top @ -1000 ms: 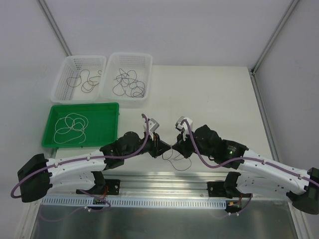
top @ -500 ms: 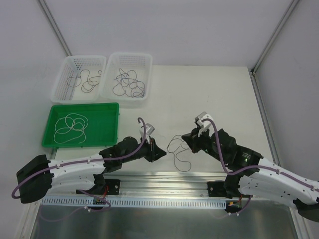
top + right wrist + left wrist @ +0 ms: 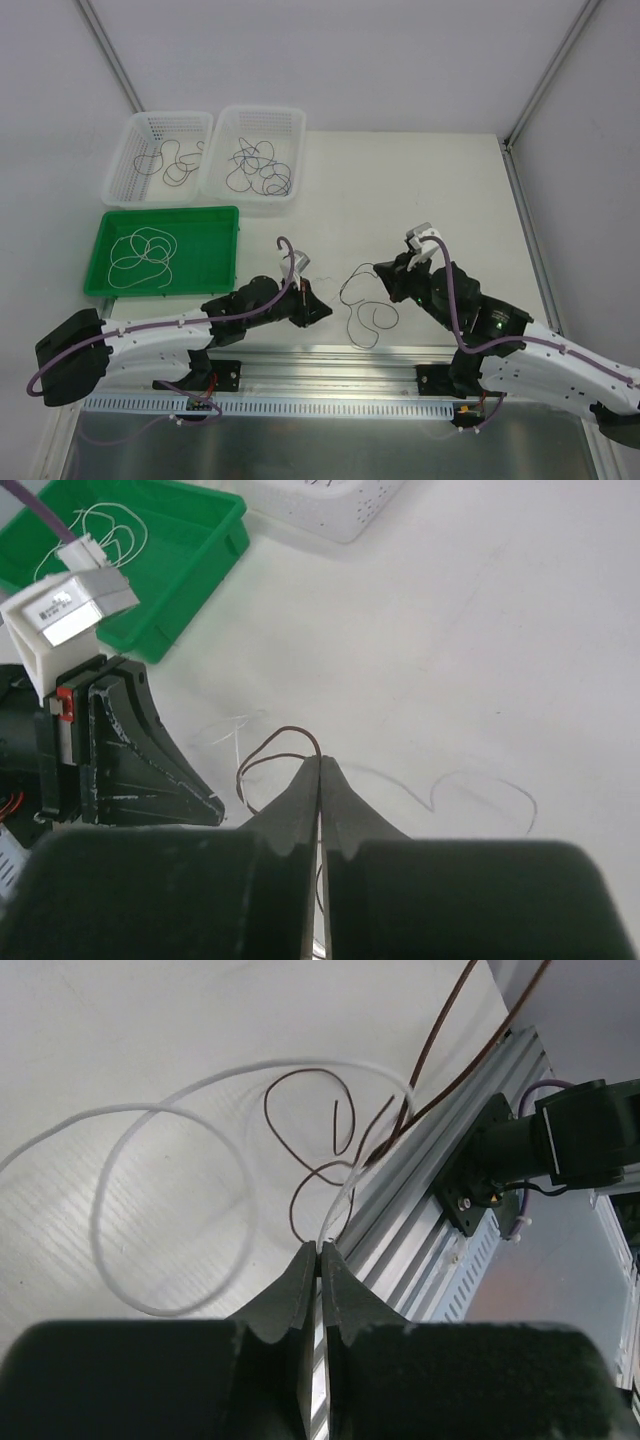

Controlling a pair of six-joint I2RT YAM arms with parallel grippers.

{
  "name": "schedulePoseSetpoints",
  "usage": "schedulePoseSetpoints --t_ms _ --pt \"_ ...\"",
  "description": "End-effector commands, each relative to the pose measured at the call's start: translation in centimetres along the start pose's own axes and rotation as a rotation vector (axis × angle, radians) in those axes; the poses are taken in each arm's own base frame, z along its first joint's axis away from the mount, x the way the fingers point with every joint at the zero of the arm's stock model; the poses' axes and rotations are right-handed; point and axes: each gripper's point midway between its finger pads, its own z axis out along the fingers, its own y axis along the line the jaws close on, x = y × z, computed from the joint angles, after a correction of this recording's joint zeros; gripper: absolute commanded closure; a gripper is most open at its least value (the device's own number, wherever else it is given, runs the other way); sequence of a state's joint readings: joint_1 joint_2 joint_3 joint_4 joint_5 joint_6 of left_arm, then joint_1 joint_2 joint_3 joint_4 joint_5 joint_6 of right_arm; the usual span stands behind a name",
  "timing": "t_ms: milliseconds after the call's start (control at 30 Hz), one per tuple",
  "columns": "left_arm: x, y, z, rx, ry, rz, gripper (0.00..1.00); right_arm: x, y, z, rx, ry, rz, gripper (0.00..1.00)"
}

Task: Untangle the cables

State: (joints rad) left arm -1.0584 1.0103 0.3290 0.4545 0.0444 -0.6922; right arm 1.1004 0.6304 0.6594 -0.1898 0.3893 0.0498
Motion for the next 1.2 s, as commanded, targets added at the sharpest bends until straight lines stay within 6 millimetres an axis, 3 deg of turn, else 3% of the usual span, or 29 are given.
schedulePoseSetpoints --t_ms 0,100,133,200,267,300,333,400,433,600,667,867,1000,1067,1167 --pt "2.4 2.0 -0.2 -0.067 0.069 -0.084 1.00 -3.2 -1.5 -1.0 0.093 -0.106 0.054 0.99" --pt "4.3 4.5 -1.2 -0.168 0.098 -0.149 1.00 -4.1 -4.1 -2.0 0.223 -0.100 0.012 0.99" --pt "3.6 4.8 -1.6 -0.194 0.063 -0.154 1.00 -5.6 -5.2 -2.8 0.284 -0.129 0.012 0.99" --pt "3.8 6.8 -2.7 -0.303 0.058 -0.156 1.00 -6.0 -7.2 -3.8 0.376 -0.114 -0.019 0.99" --pt "1.9 6.3 -3.6 -0.306 0.001 -0.137 1.00 -7.2 -8.4 -4.8 0.439 -0.124 -0.022 0.99" --pt "2.0 7.0 -4.2 -0.346 0.012 -0.126 1.00 -7.6 -9.3 -5.2 0.483 -0.126 -0.020 0.99" --pt "0.2 6.6 -4.8 -0.357 -0.044 -0.113 1.00 -7.9 -10.1 -5.6 0.529 -0.126 -0.022 0.99" --pt "0.0 8.1 -6.3 -0.455 -0.029 -0.087 1.00 -8.5 -11.7 -6.6 0.609 -0.117 -0.021 0.99" --pt "-1.8 7.9 -6.9 -0.484 -0.078 -0.080 1.00 -8.4 -12.4 -7.0 0.642 -0.106 -0.022 0.99" --pt "-3.4 9.9 -9.6 -0.624 -0.090 -0.082 1.00 -10.0 -15.4 -9.5 0.782 -0.122 -0.003 0.99" --pt "-4.1 10.5 -10.6 -0.656 -0.110 -0.100 1.00 -10.1 -15.7 -9.8 0.782 -0.114 0.004 0.99" --pt "-7.0 10.5 -13.1 -0.713 -0.179 -0.066 1.00 -11.1 -18.1 -11.4 0.910 -0.087 0.037 0.99" --pt "-8.9 10.7 -15.1 -0.802 -0.211 -0.023 1.00 -11.4 -20.9 -13.4 1.037 -0.077 0.131 0.99" --pt "-9.4 10.8 -15.5 -0.823 -0.217 -0.012 1.00 -11.4 -20.9 -12.4 0.960 -0.063 0.178 0.99" --pt "-10.1 10.4 -15.6 -0.819 -0.222 -0.002 1.00 -9.9 -19.8 -9.3 0.820 0.008 0.228 0.99"
